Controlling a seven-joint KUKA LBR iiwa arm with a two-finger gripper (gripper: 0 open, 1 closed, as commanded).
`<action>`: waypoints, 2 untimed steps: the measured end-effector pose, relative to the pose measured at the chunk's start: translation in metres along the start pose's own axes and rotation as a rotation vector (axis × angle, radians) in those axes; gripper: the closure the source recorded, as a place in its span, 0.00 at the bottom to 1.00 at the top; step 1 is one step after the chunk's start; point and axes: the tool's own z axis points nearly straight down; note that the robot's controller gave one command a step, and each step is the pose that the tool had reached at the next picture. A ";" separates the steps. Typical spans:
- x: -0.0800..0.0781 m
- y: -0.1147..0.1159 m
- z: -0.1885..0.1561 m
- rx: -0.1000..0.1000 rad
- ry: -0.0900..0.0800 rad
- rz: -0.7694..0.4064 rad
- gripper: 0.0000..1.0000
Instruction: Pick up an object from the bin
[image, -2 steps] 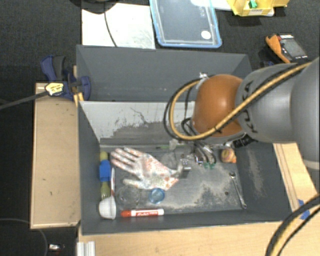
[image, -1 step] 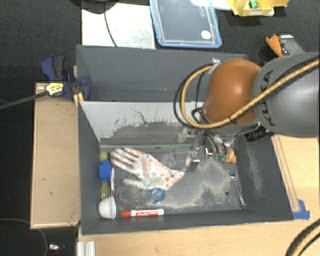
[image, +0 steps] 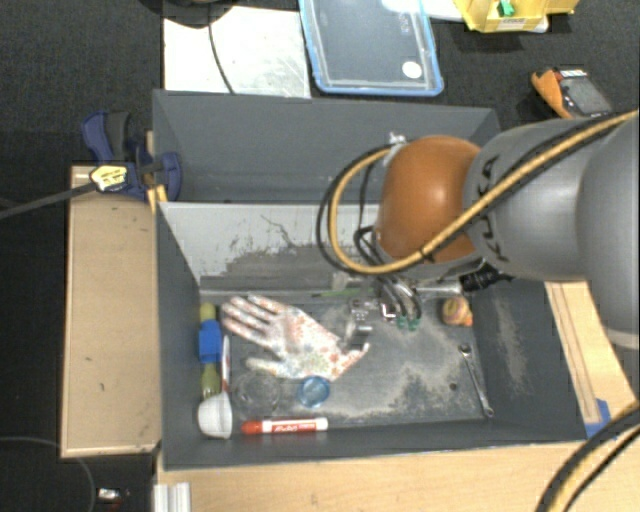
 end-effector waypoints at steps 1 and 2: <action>-0.015 0.028 0.007 0.003 0.005 -0.050 0.00; 0.008 0.092 0.048 -0.001 0.001 -0.016 0.00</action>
Offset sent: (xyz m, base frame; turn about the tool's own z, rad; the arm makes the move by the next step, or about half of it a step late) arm -0.0064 0.0933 -0.0505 -0.0147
